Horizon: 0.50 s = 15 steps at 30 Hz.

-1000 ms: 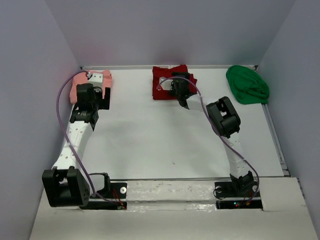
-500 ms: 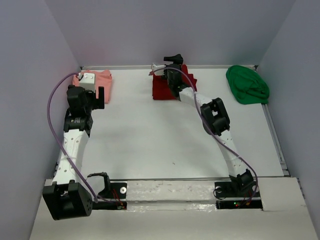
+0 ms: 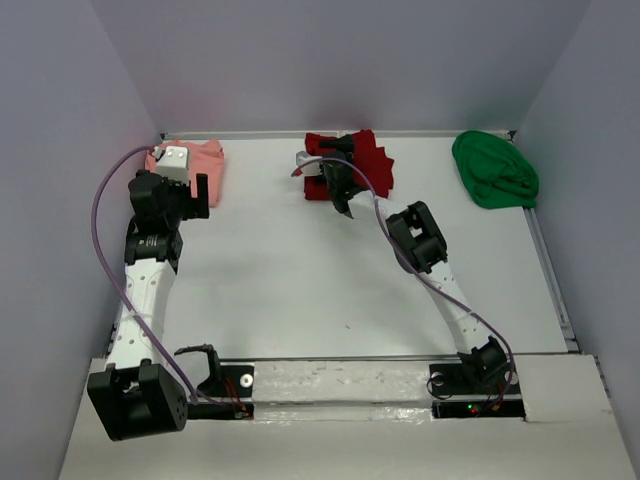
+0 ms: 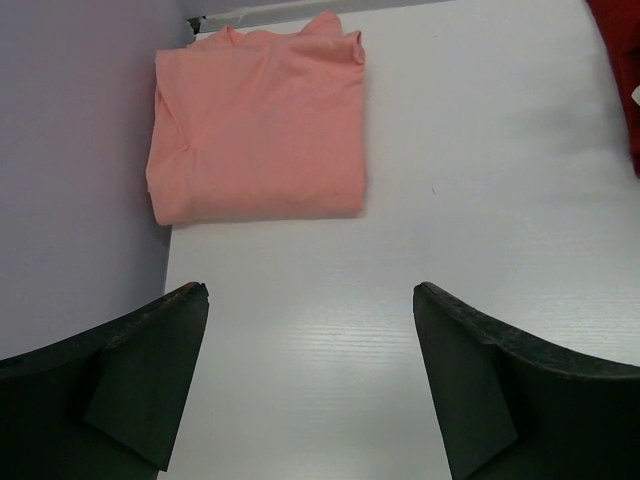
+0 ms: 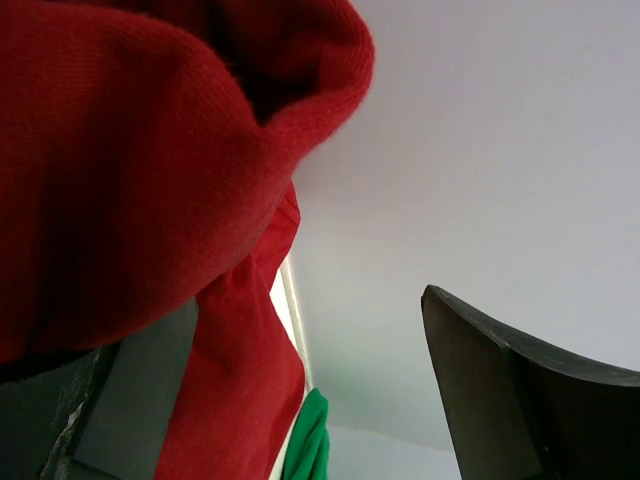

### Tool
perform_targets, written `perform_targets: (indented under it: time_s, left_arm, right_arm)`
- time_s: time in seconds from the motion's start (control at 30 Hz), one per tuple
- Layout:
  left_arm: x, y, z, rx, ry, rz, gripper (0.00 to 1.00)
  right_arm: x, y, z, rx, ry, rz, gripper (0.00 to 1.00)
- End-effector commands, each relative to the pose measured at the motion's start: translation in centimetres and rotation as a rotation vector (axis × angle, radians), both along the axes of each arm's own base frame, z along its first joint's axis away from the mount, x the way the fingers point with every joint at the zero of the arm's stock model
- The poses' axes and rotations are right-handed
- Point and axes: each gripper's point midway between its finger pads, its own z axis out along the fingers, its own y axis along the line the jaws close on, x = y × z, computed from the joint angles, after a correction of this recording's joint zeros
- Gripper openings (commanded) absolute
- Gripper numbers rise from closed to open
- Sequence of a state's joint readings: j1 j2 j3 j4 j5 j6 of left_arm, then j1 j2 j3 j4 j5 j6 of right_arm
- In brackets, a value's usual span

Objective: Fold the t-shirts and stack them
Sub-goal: Fold the long partially folded tshirt into a neat square

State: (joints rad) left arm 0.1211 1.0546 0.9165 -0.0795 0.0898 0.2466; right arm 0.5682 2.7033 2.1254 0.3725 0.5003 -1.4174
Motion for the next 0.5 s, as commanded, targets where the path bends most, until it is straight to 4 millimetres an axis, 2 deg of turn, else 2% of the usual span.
perform_targets:
  time_s: [0.0,0.07,0.1,0.23,0.4,0.43,0.47]
  left_arm:
    - [0.0,-0.3,2.0,-0.016,-0.060,-0.023,0.96]
    - [0.1,-0.3,2.2,-0.019,-0.065,-0.022,0.96]
    - [0.1,-0.4,2.6,-0.021,-0.071,-0.022,0.96]
    - [0.3,-0.7,3.2,-0.035,-0.082,-0.037,0.96]
    - [0.4,-1.2,3.4,-0.051,-0.086,-0.063,0.96]
    - [0.3,-1.3,3.4,-0.052,-0.088,-0.067,0.96]
    - [0.3,-1.4,3.5,-0.052,-0.089,-0.068,0.96]
  right_arm:
    - [-0.9,0.2,-3.6,-0.022,0.070,-0.001,1.00]
    - [-0.8,0.2,-2.2,-0.010,0.049,-0.005,1.00]
    - [-0.8,0.1,-0.4,0.008,0.026,-0.008,1.00]
    - [-0.3,-1.3,4.5,0.040,-0.038,-0.040,1.00]
    - [-0.7,-3.6,7.7,0.080,-0.067,-0.093,1.00]
    - [-1.0,-3.9,6.6,0.070,-0.043,-0.096,1.00]
    - [-1.1,-4.0,7.0,0.079,-0.049,-0.099,1.00]
